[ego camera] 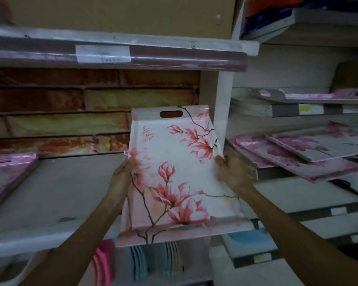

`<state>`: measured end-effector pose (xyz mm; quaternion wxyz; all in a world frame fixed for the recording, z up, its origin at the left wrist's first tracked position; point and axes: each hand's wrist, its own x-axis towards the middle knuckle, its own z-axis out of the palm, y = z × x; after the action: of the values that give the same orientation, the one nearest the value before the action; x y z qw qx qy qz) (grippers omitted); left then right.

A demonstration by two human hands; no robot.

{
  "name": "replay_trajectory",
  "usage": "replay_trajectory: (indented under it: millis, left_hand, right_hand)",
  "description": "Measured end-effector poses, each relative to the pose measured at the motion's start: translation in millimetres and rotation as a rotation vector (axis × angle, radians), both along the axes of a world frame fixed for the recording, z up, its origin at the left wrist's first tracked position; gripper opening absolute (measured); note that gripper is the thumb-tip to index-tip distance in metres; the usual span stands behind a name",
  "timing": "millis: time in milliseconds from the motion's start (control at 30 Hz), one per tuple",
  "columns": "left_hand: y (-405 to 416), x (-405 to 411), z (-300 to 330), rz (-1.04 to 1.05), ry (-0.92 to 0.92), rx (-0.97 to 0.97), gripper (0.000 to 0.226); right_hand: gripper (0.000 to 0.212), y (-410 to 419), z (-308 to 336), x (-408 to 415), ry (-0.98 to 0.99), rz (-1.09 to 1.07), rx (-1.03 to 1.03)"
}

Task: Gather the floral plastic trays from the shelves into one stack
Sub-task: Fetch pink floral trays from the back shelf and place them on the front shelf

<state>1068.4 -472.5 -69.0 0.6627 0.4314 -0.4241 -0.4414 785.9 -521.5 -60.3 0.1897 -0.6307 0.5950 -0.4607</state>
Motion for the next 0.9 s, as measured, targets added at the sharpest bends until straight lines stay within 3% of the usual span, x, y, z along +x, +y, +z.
replay_trajectory:
  millis: [100, 233, 300, 900]
  left_hand:
    - [-18.4, 27.2, 2.6, 0.008, -0.003, 0.010, 0.039]
    - [-47.0, 55.4, -0.9, 0.122, -0.156, 0.086, 0.014]
    - [-58.7, 64.4, -8.0, 0.155, -0.245, 0.111, 0.023]
    - [-113.0, 90.2, -71.4, 0.251, -0.722, 0.294, 0.027]
  right_hand:
    - [0.015, -21.2, -3.4, 22.7, -0.136, 0.073, 0.071]
    - [0.009, -49.1, -10.7, 48.3, -0.111, 0.100, 0.145]
    - [0.010, -59.8, -15.4, 58.0, -0.116, 0.096, 0.178]
    - [0.021, -97.3, -68.8, 87.7, 0.159, -0.012, 0.290]
